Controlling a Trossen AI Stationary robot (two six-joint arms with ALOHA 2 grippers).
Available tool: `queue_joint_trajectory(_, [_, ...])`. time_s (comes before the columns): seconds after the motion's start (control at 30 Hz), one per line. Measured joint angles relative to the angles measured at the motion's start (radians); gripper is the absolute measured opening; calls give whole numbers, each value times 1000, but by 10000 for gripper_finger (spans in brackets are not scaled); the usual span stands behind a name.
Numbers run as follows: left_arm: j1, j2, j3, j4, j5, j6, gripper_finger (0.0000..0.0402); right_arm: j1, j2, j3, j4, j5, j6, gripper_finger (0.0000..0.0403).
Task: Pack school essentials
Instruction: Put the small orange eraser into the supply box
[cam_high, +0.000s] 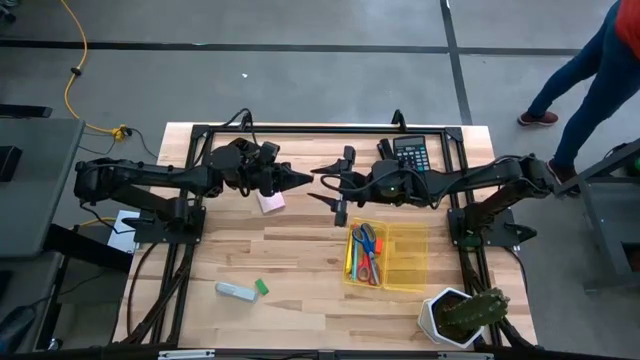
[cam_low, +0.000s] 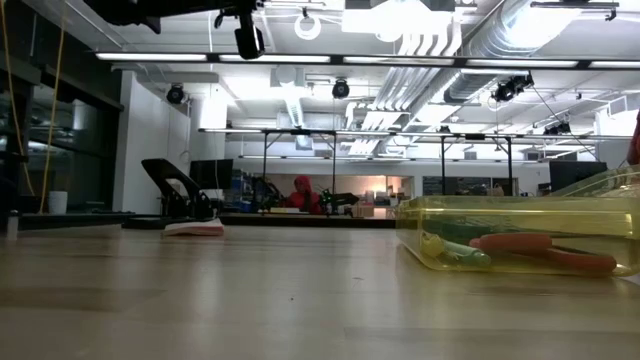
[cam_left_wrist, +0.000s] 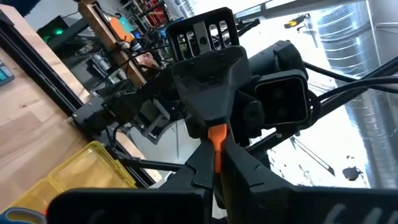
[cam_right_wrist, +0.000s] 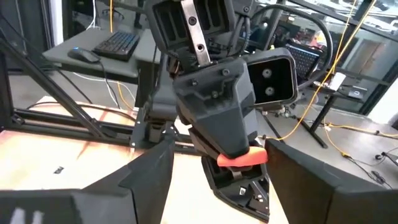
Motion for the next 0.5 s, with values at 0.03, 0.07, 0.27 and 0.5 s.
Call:
queue_joint_trajectory(0.03, [-2, 0, 0, 0, -3, -4, 1, 0, 0, 0, -1, 0, -1, 240])
queue_joint_trajectory(0.07, [-5, 0, 0, -1, -7, -7, 1, 0, 0, 0, -4, 0, -2, 236])
queue_joint_trajectory(0.27, [-6, 0, 0, 0, -19, -23, 1, -1, 1, -1, -9, 40, -25, 189])
queue_joint_trajectory(0.5, [-7, 0, 0, 0, -19, -33, 1, -6, 1, -1, -3, 51, -22, 125])
